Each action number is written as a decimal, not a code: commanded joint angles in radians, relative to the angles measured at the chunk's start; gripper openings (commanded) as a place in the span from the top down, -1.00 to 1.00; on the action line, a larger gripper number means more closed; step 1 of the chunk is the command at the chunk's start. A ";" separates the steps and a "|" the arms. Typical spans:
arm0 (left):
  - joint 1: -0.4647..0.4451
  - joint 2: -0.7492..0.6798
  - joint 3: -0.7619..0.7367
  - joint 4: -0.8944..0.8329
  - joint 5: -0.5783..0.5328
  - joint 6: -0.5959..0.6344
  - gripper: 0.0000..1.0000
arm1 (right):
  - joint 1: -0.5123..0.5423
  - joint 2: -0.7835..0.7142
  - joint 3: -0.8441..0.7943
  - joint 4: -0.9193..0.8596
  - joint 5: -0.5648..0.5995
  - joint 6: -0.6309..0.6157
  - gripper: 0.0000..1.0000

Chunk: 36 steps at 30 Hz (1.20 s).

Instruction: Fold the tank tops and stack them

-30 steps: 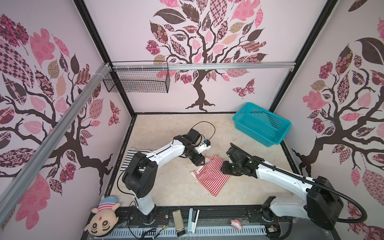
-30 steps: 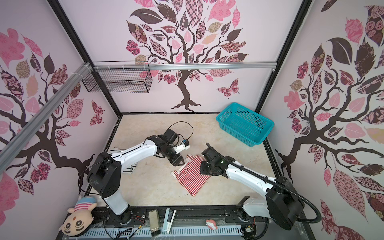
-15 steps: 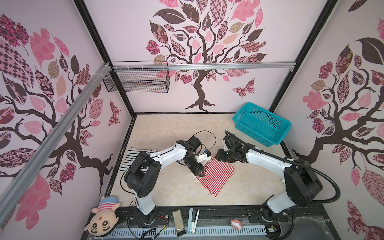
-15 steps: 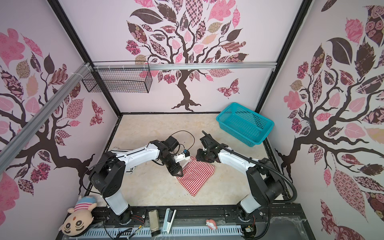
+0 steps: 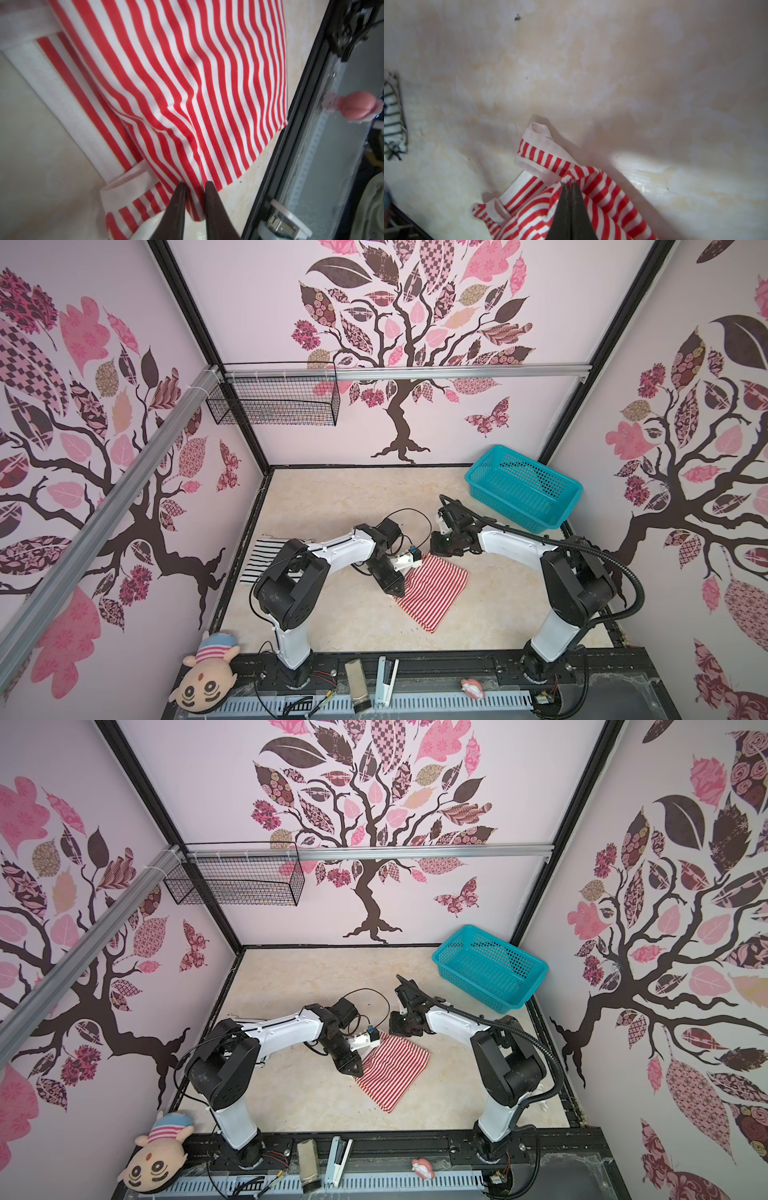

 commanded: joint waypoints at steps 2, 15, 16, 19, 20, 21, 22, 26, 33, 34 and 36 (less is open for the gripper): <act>0.004 -0.028 -0.021 -0.037 0.043 0.045 1.00 | -0.005 -0.037 0.052 -0.060 -0.004 -0.019 1.00; 0.156 -0.267 -0.154 -0.014 0.008 0.148 1.00 | -0.002 0.050 0.168 0.050 -0.174 0.061 1.00; 0.158 -0.243 -0.159 -0.002 -0.048 0.145 1.00 | -0.002 0.090 0.182 0.078 -0.199 0.072 1.00; 0.171 -0.196 -0.165 0.031 -0.161 0.131 1.00 | 0.002 0.176 0.200 0.175 -0.251 0.109 1.00; 0.179 -0.197 -0.172 0.045 -0.183 0.124 1.00 | 0.003 0.197 0.213 0.194 -0.264 0.118 0.96; 0.187 -0.204 -0.179 0.060 -0.201 0.115 1.00 | 0.003 0.208 0.220 0.214 -0.274 0.127 0.84; 0.199 -0.219 -0.189 0.077 -0.213 0.106 1.00 | 0.003 0.216 0.226 0.239 -0.280 0.136 0.59; 0.231 -0.284 -0.219 0.100 -0.243 0.101 1.00 | 0.003 0.192 0.236 0.246 -0.252 0.134 0.02; 0.231 -0.295 -0.263 0.176 -0.461 0.060 1.00 | 0.092 0.076 0.222 0.149 -0.121 0.079 0.17; 0.231 -0.281 -0.260 0.187 -0.524 0.042 1.00 | 0.109 0.071 0.224 0.139 -0.112 0.073 0.26; 0.233 -0.263 -0.251 0.201 -0.598 0.029 0.98 | 0.129 0.073 0.219 0.129 -0.106 0.071 0.45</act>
